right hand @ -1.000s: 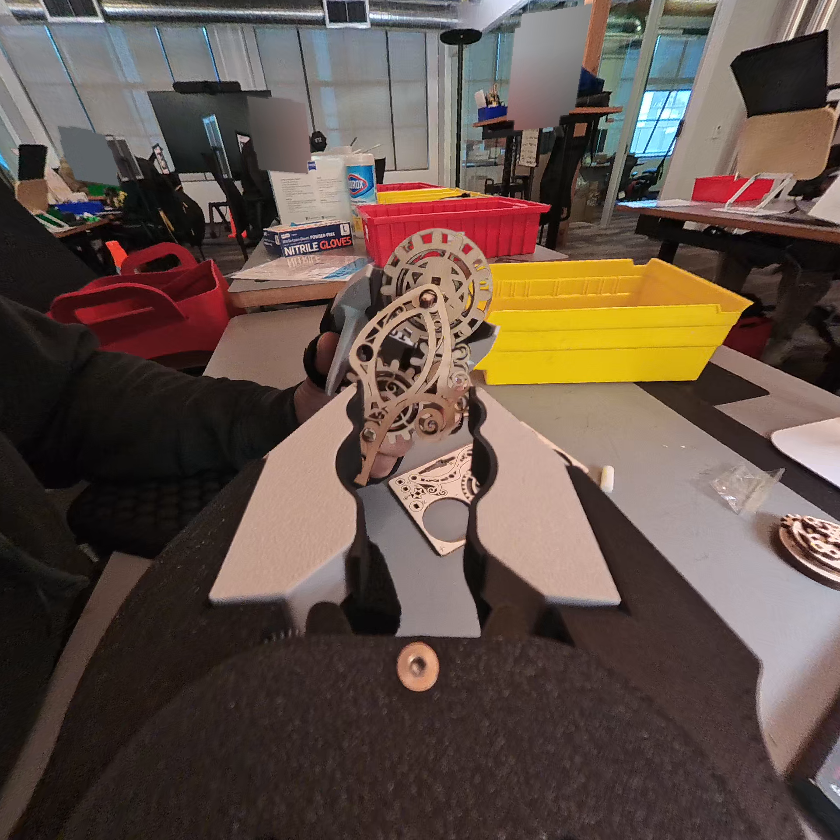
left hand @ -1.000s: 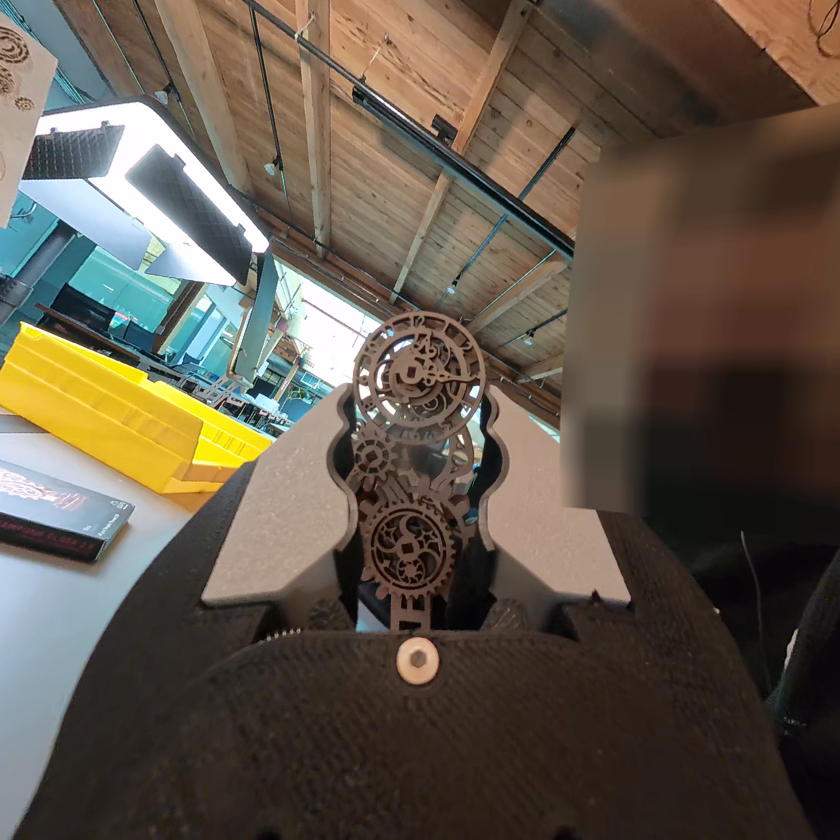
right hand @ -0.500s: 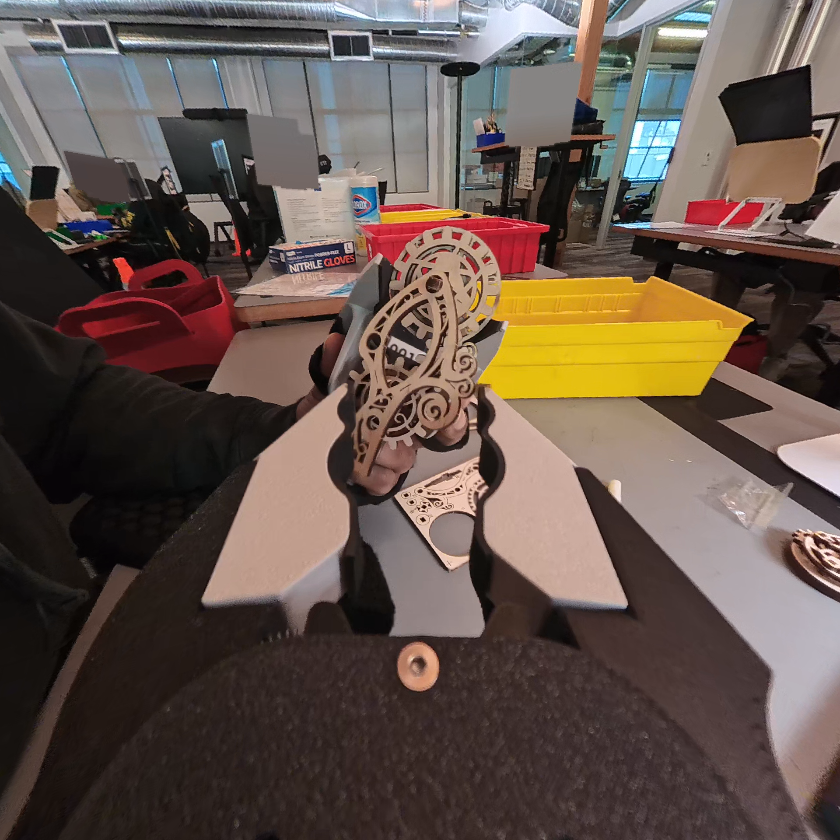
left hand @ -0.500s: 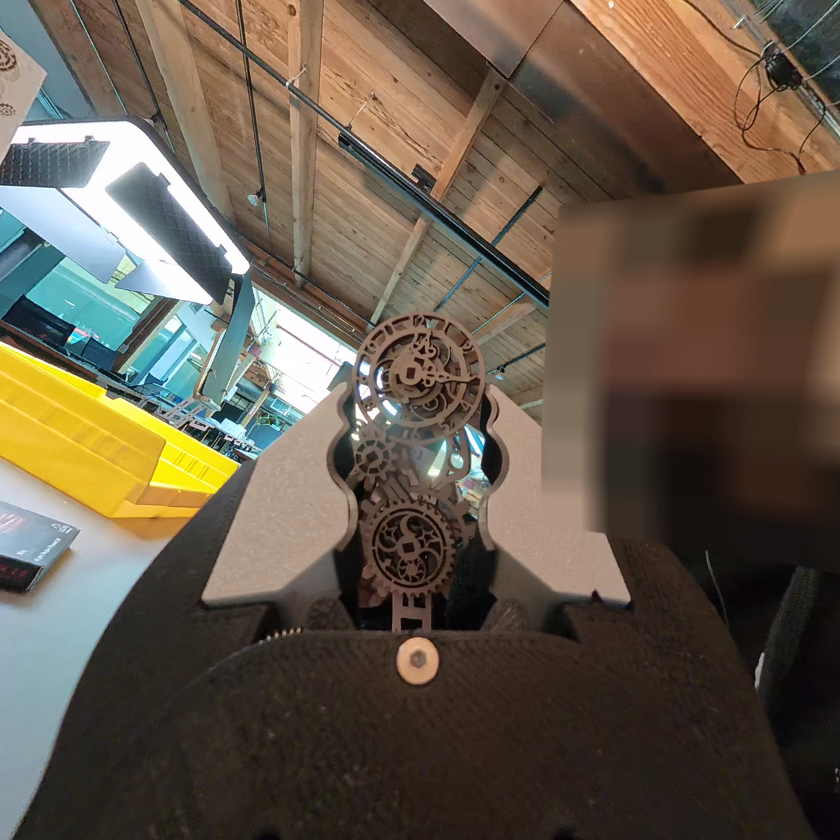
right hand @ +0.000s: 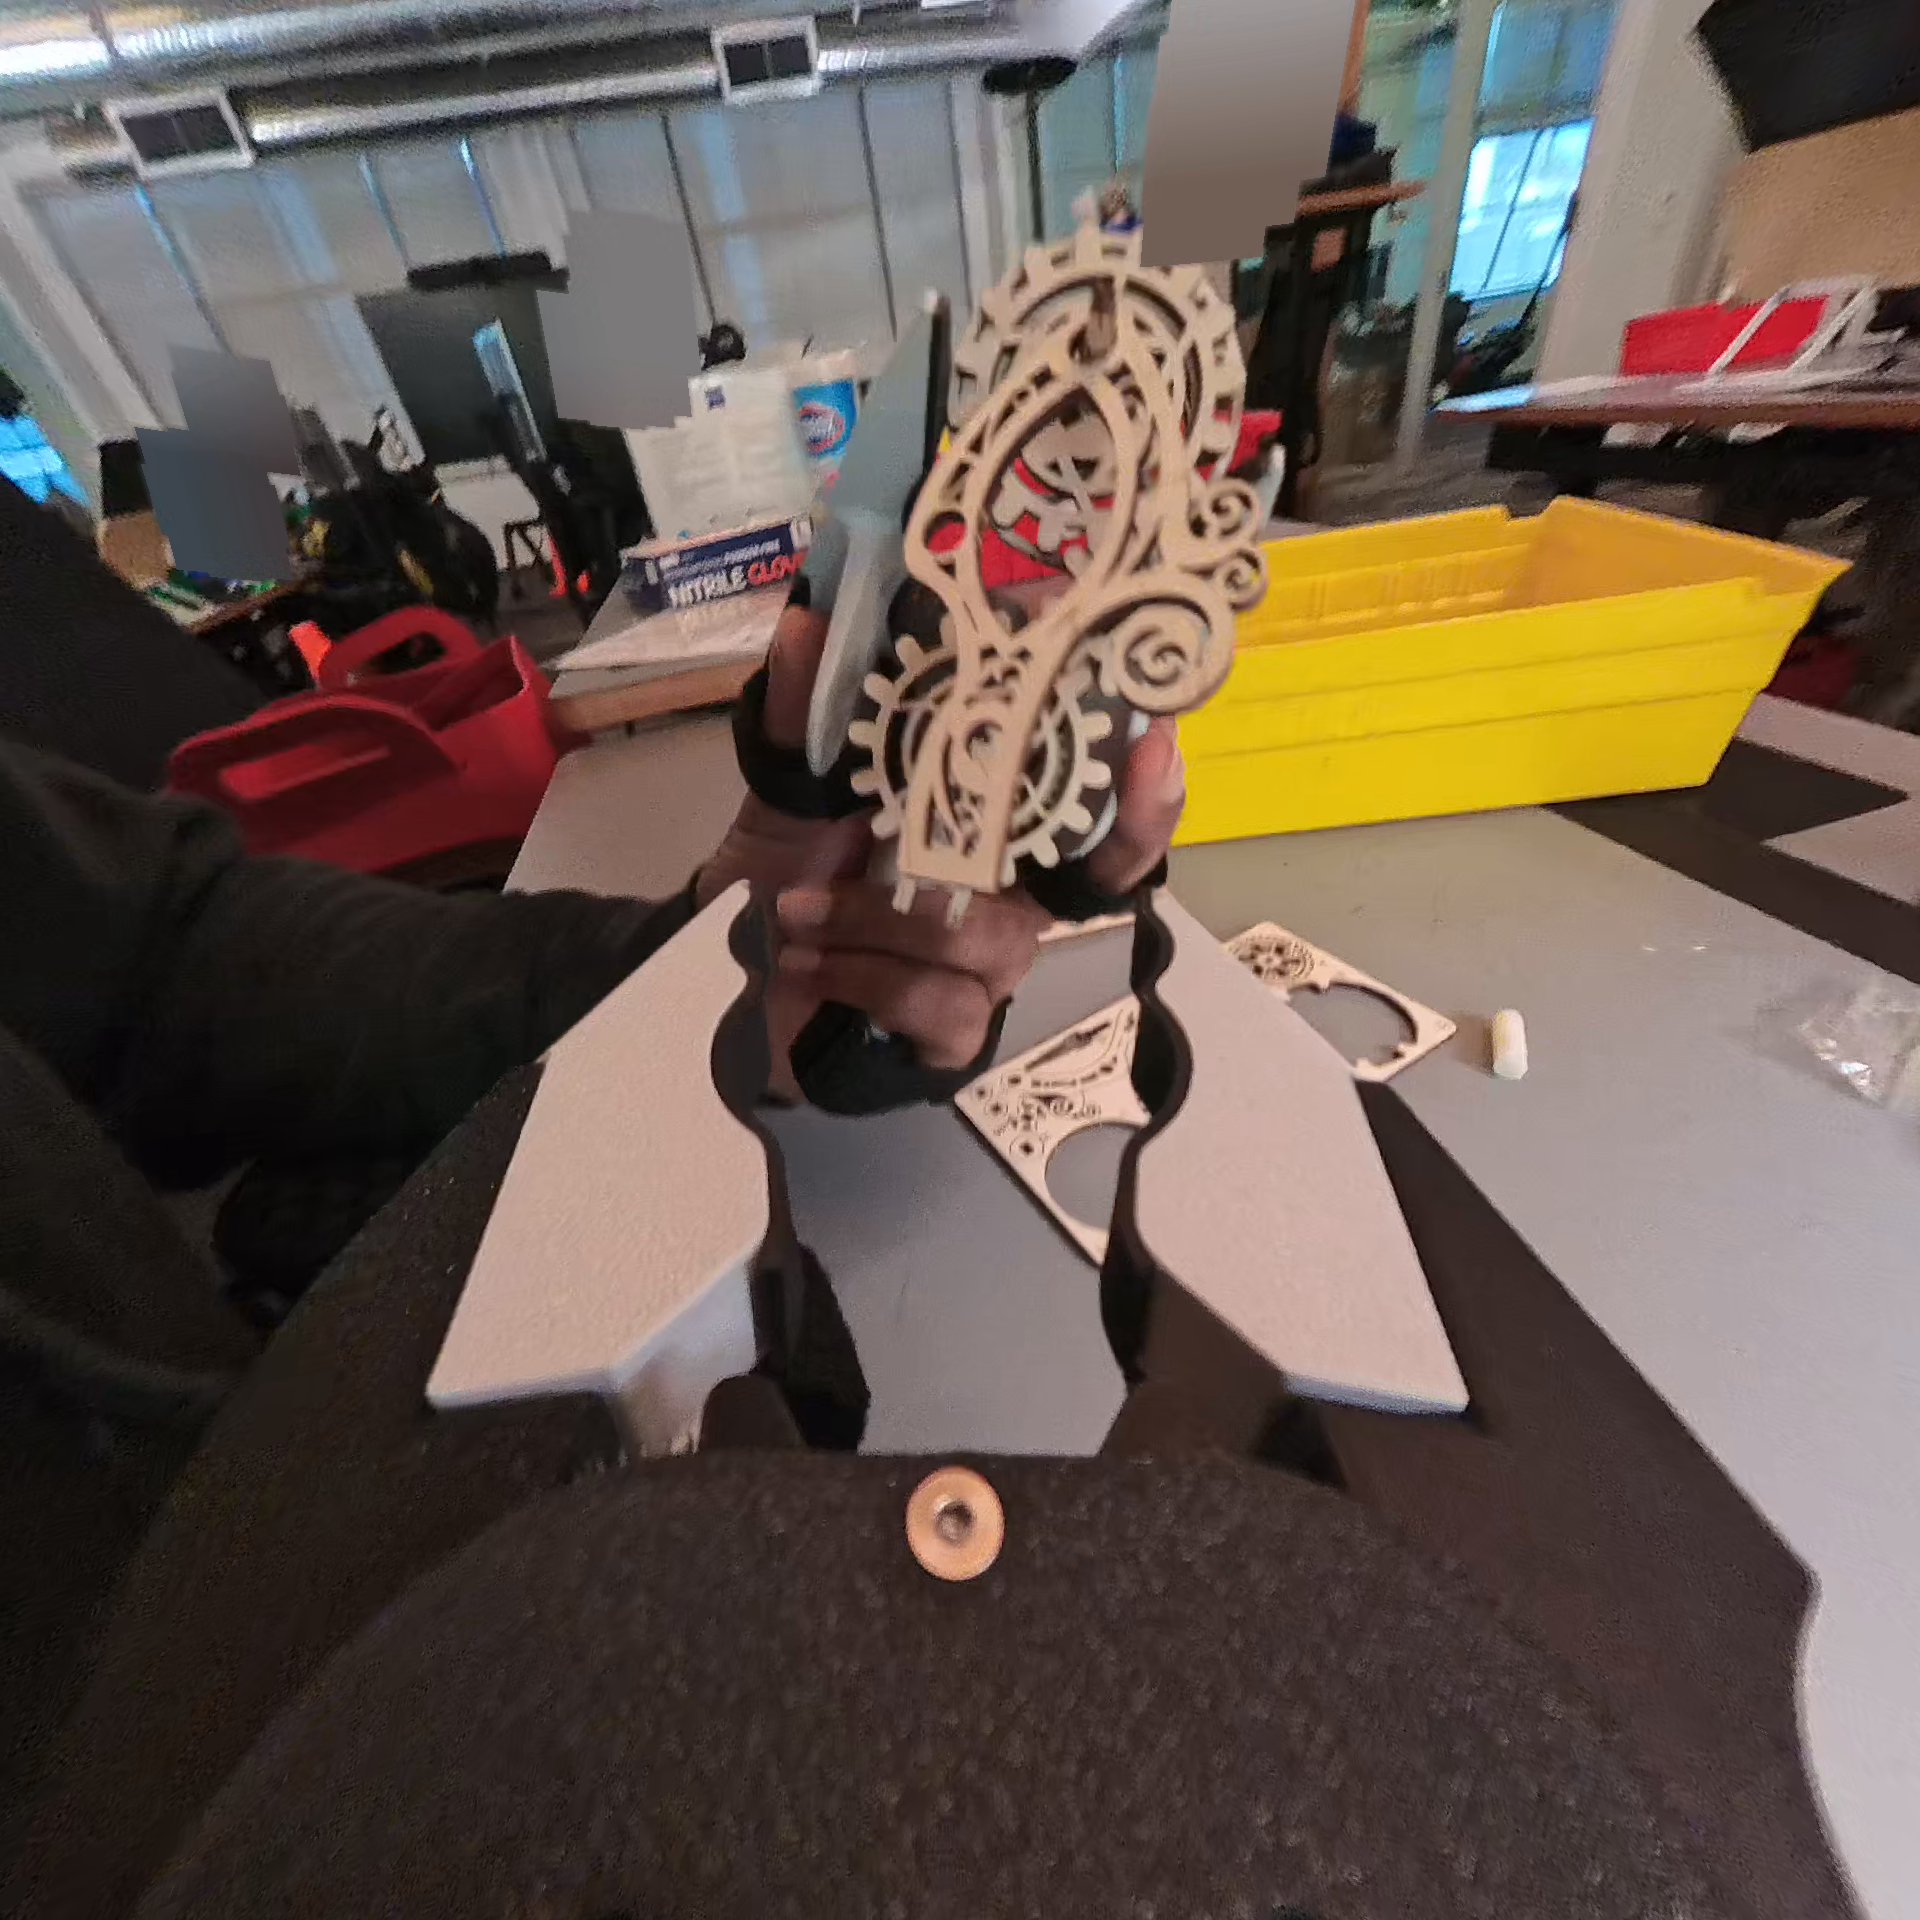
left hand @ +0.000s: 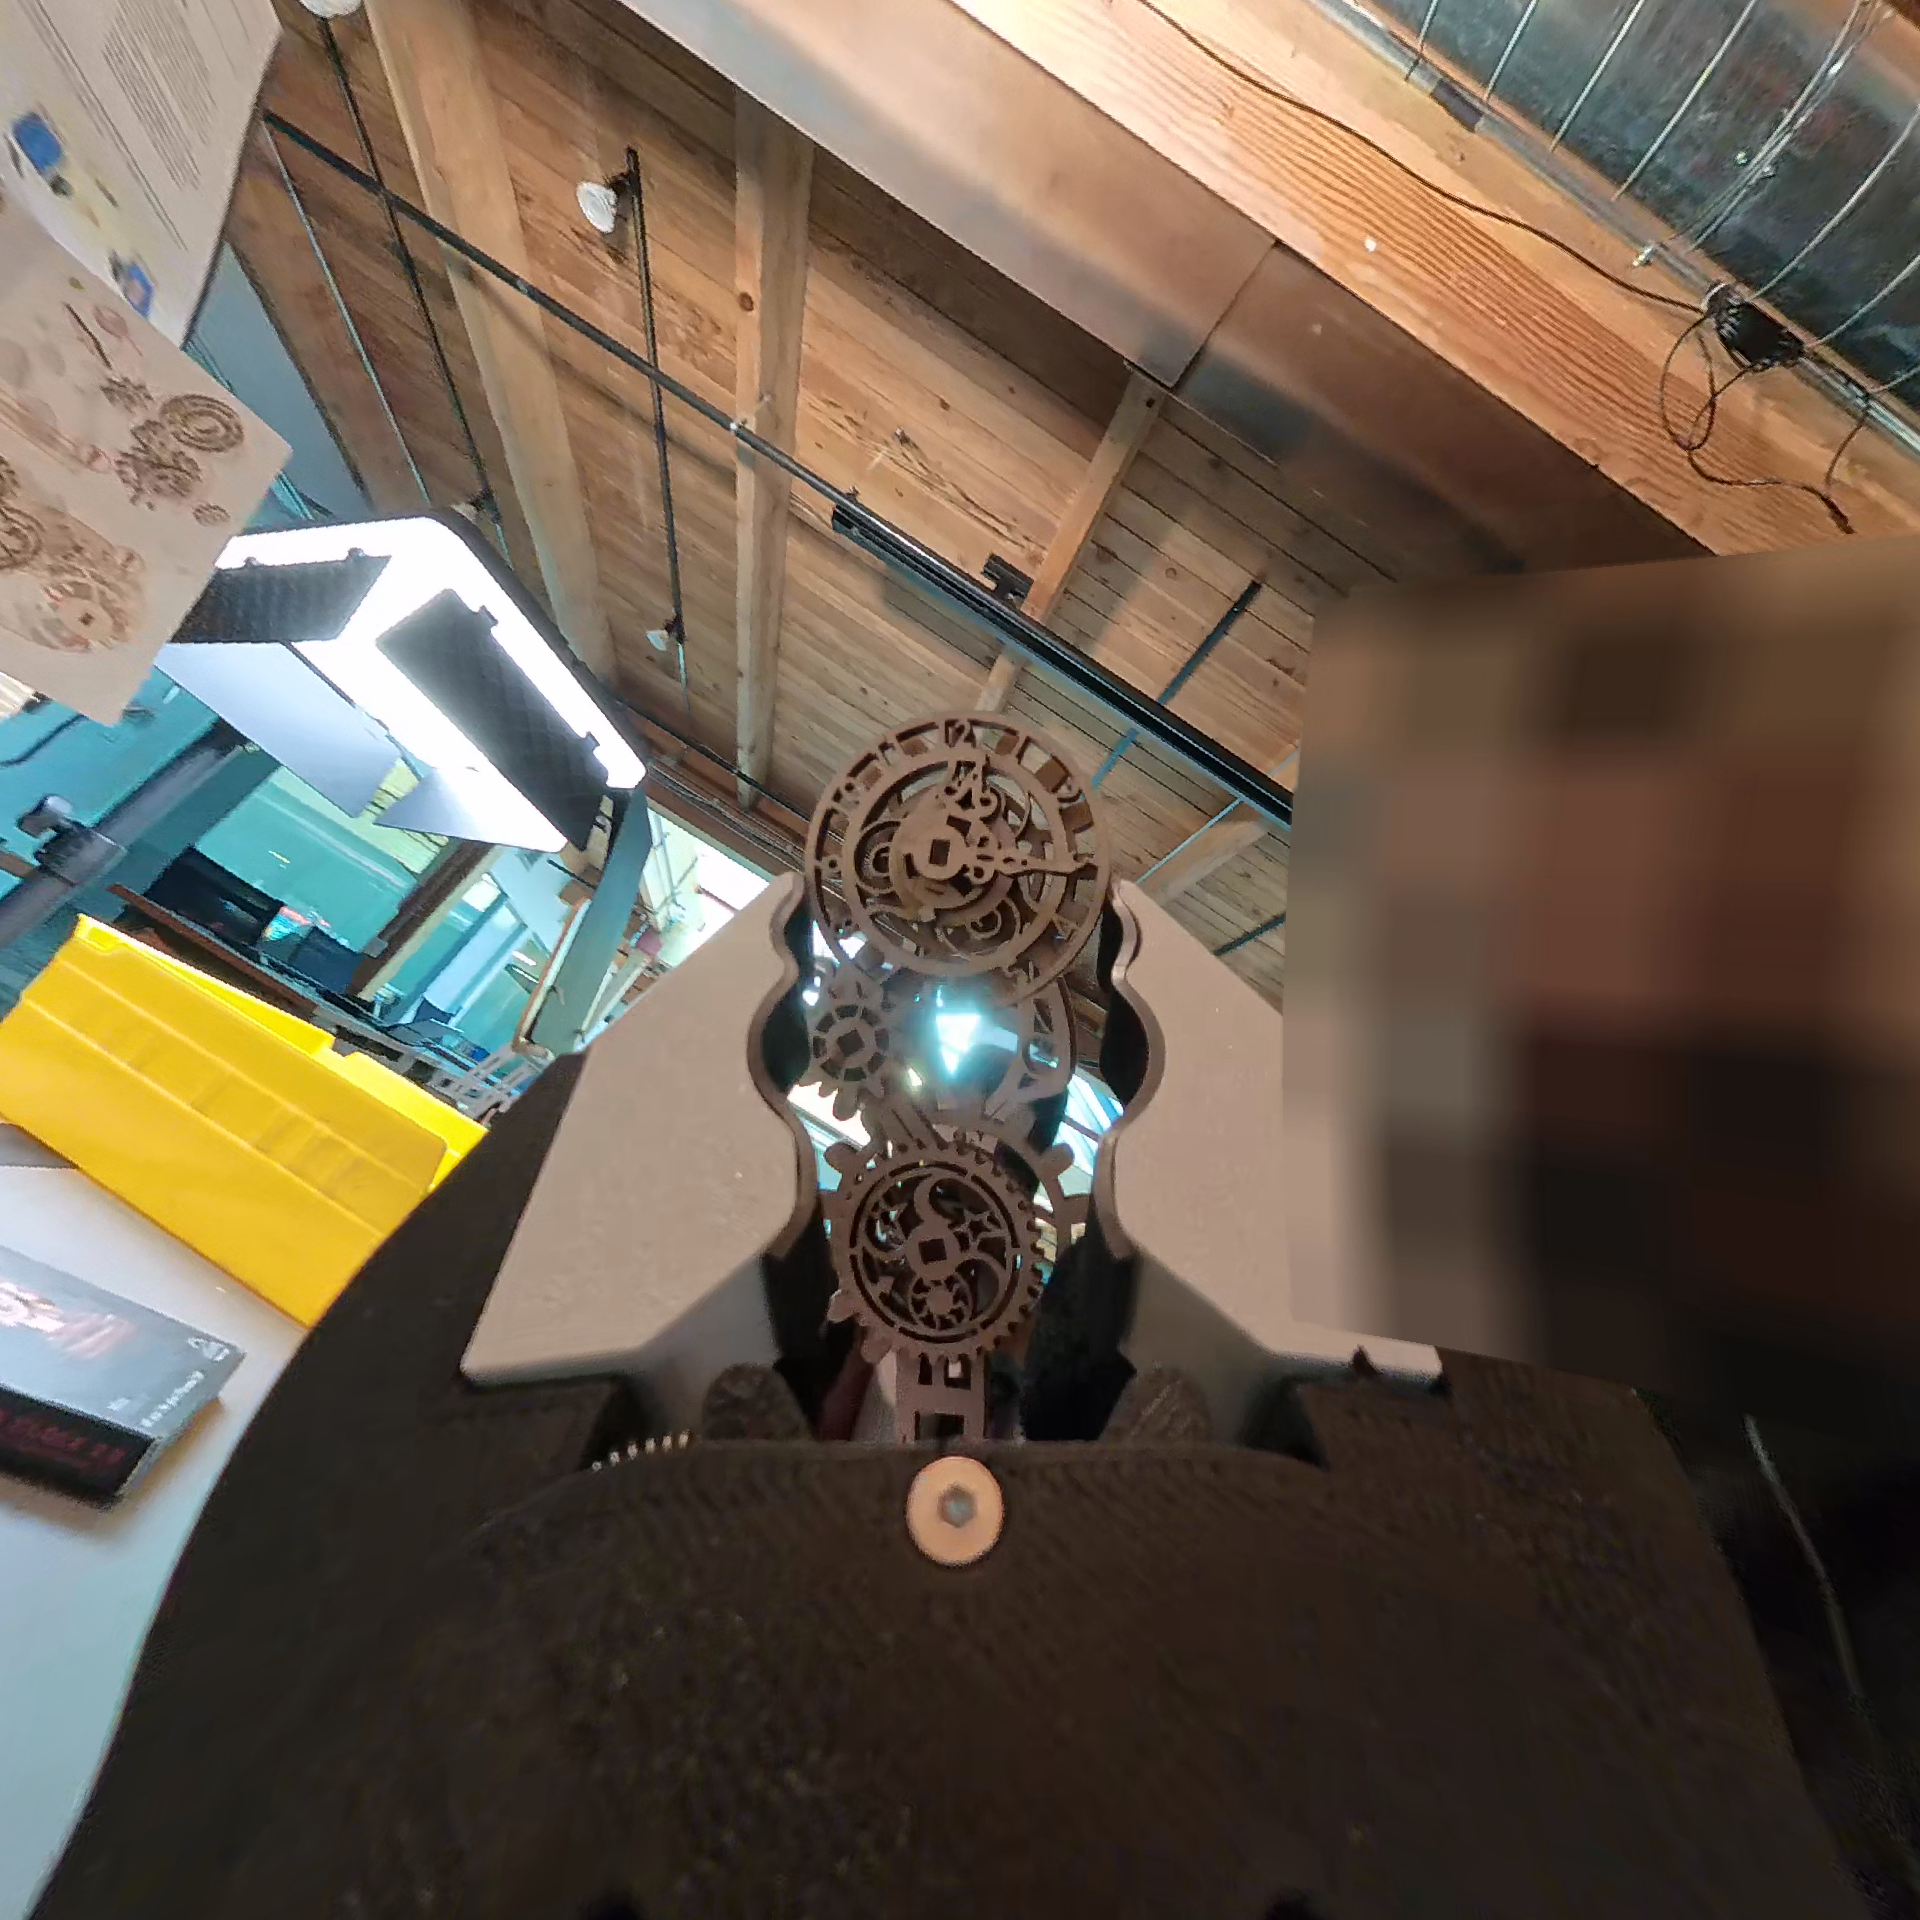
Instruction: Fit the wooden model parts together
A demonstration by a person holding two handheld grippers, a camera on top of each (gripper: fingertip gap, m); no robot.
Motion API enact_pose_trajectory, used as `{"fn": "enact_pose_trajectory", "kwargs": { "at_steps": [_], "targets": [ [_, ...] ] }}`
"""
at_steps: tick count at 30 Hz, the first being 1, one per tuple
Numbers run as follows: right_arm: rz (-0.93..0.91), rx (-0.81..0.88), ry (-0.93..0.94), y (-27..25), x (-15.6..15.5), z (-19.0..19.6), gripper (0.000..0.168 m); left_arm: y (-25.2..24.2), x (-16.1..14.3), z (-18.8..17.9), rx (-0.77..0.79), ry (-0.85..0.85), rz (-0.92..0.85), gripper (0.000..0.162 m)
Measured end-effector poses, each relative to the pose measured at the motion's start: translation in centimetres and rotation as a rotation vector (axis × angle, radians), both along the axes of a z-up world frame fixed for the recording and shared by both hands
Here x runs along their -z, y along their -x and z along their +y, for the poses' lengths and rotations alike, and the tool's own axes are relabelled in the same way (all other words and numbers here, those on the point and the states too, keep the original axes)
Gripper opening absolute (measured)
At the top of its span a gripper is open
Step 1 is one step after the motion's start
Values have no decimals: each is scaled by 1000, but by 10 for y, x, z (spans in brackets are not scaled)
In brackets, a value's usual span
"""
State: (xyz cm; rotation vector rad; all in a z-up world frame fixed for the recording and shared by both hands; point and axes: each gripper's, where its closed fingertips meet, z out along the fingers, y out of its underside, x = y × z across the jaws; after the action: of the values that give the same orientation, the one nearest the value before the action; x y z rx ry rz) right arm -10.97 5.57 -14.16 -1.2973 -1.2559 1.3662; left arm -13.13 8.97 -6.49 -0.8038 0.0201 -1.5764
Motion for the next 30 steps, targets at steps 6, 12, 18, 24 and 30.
{"fn": "enact_pose_trajectory", "kwargs": {
  "at_steps": [6, 12, 18, 24, 30],
  "targets": [
    [44, 63, 65, 11, -20, 9, 63, -5, -8, 2, -77, -25, -17, 53],
    [35, -4, 121, 8, -21, 1, 54, -9, -13, -5, -87, -69, 18, 54],
    [15, -29, 89, -7, -20, 4, 45, -22, -10, -7, -87, -68, 117, 54],
    [-62, -96, 69, -39, -12, 9, 46, -44, 9, -5, -74, -29, 361, 53],
    [-177, -192, 92, -78, 3, 8, 46, -68, 44, -11, -5, -3, 744, 53]
  ]
}}
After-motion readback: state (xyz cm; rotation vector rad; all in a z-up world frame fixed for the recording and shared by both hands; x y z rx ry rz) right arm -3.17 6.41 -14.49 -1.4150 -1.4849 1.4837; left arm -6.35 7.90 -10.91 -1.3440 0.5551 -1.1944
